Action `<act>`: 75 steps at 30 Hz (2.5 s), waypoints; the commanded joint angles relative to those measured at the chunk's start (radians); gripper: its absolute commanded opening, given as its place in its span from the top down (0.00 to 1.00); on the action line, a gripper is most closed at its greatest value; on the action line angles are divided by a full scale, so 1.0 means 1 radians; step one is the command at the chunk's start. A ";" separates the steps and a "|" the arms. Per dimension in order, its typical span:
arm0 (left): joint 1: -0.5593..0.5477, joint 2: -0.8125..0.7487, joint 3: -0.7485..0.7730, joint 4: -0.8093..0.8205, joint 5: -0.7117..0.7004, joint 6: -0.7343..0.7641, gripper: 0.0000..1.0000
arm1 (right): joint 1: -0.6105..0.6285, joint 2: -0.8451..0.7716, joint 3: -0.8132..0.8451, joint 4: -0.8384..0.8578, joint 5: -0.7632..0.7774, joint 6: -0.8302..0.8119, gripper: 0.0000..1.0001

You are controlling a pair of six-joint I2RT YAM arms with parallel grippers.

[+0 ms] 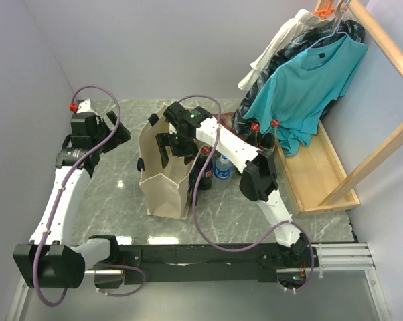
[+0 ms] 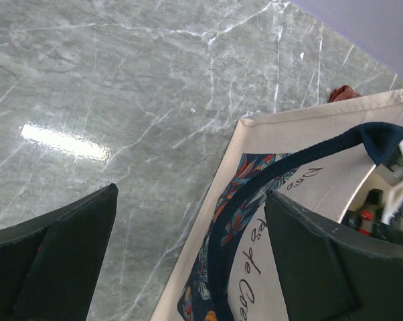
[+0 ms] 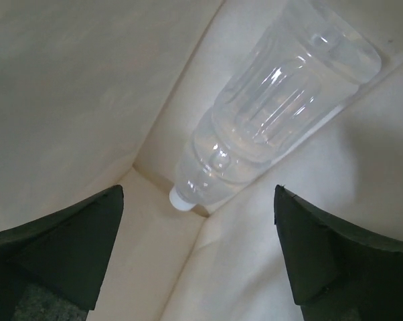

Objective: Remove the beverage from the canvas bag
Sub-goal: Take out the drink from the canvas bag.

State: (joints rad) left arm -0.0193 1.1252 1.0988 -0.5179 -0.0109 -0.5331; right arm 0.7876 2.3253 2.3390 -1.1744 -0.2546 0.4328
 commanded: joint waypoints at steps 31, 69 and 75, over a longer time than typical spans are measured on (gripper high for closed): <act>0.071 -0.051 0.047 -0.010 0.042 0.079 0.04 | 0.029 0.161 0.062 -0.091 0.201 0.110 0.00; 0.091 -0.062 0.041 -0.016 0.043 0.087 0.04 | 0.024 0.083 0.180 -0.073 0.183 0.012 1.00; 0.091 -0.071 0.035 -0.008 0.055 0.090 0.04 | 0.006 -0.032 0.174 0.056 0.147 0.032 1.00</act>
State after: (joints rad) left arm 0.0689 1.0863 1.1019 -0.5579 0.0296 -0.4568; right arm 0.8124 2.4947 2.4420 -1.2301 -0.0925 0.4549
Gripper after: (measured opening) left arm 0.967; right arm 0.718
